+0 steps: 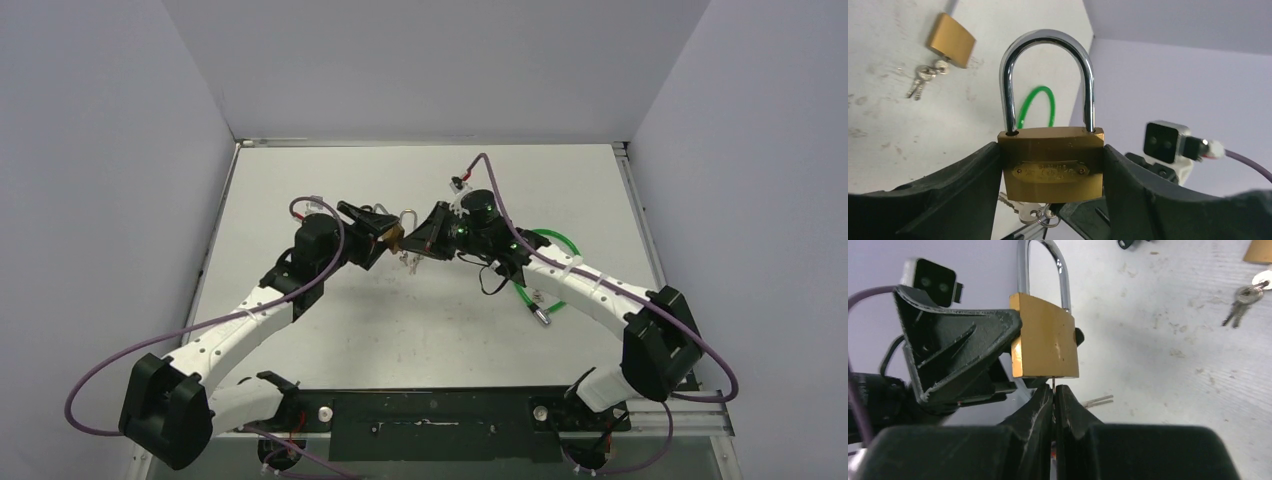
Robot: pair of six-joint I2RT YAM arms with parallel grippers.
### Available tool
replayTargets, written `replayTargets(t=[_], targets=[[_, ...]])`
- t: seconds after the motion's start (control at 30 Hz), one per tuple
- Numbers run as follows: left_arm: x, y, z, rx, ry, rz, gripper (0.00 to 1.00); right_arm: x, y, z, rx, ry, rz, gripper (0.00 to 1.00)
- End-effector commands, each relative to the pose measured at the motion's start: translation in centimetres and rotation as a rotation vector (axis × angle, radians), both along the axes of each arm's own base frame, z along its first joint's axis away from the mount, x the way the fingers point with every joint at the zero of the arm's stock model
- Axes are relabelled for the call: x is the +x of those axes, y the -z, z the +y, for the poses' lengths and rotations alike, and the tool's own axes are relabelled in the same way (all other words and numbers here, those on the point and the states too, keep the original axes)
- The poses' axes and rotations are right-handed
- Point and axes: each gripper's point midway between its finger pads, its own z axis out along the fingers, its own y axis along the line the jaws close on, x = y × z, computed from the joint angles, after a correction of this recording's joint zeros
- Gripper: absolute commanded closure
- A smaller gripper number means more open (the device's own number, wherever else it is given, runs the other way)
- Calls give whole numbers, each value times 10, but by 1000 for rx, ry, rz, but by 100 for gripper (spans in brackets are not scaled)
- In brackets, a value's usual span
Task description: Unlock with the key
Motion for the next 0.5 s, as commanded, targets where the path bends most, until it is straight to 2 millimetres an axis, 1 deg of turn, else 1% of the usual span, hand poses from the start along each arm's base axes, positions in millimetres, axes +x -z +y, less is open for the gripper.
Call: replayTargets(t=[0.0,0.1,0.17,0.2,0.23,0.27,0.33,0.37,0.4,0.43,0.47], targets=[[-18,-120,-24,-240,137,-382,100,3,-84,2,352,48,-38,100],[-19,-131,-19,-248,123,-452,100,0,-95,-5,417,61,-17,100],[-17,-132,-16,-224,108,-472,100,0,-100,-7,399,52,-62,100],[-16,-130,-15,-195,105,-483,100,1,-101,-10,362,58,-98,100],[-16,-128,-13,-167,101,-493,100,5,-98,-15,308,74,-129,94],[-14,-125,-12,-134,98,-501,100,8,-97,-20,255,92,-174,84],[-13,-122,-8,-55,92,-543,100,11,-95,-33,168,115,-245,57],[-11,-120,-5,-8,89,-568,100,9,-101,-40,148,119,-295,46],[-12,-122,-4,62,111,-625,100,8,-106,-47,132,131,-335,39],[-13,-124,-4,149,140,-683,100,6,-105,-53,106,132,-358,33],[-14,-123,-5,231,177,-718,100,2,-108,-58,93,124,-390,29]])
